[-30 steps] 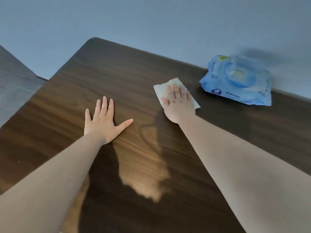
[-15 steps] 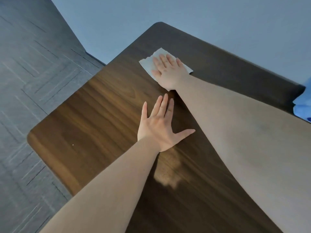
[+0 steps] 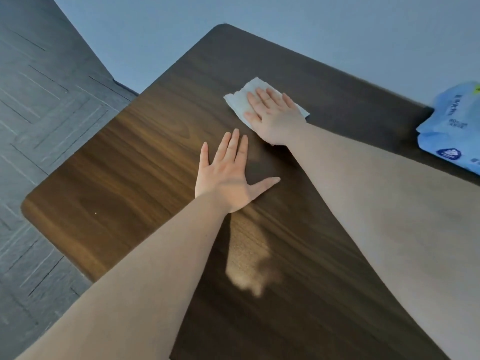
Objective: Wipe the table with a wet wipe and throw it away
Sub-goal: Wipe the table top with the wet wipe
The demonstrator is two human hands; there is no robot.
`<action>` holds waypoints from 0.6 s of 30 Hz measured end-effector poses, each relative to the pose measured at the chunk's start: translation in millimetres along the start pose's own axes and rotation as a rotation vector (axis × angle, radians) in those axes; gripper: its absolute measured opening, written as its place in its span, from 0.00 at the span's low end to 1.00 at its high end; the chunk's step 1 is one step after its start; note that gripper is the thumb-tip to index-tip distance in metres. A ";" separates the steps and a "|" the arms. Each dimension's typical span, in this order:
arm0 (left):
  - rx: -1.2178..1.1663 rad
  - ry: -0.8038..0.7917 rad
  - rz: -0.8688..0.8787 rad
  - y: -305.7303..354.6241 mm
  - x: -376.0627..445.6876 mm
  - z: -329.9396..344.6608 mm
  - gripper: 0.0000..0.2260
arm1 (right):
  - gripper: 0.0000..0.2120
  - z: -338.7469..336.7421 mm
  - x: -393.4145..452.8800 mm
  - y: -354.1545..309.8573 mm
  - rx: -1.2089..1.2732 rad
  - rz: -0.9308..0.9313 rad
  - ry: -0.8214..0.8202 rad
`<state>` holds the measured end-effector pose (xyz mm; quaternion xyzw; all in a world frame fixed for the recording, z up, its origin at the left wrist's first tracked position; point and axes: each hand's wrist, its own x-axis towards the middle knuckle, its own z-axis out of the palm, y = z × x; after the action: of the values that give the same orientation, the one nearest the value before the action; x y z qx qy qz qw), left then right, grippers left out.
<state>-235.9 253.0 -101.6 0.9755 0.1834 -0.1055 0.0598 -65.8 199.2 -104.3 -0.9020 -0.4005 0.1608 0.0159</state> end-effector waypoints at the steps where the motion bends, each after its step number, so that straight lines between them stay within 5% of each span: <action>1: 0.007 -0.005 -0.004 0.3 -0.5 0.3 0.48 | 0.27 1.5 -15.0 9.1 0.020 0.046 0.003; 10: 0.208 0.020 0.159 30.6 -17.9 -9.2 0.36 | 0.27 27.3 -170.8 118.0 0.148 0.454 0.044; 18: 0.117 -0.049 0.523 211.9 -45.9 2.5 0.33 | 0.27 59.2 -333.7 216.8 0.214 0.780 0.122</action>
<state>-199.6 40.6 -77.0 0.9887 -0.0829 -0.1206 0.0331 -137.7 -196.6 -102.0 -0.9873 -0.0078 0.1417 0.0710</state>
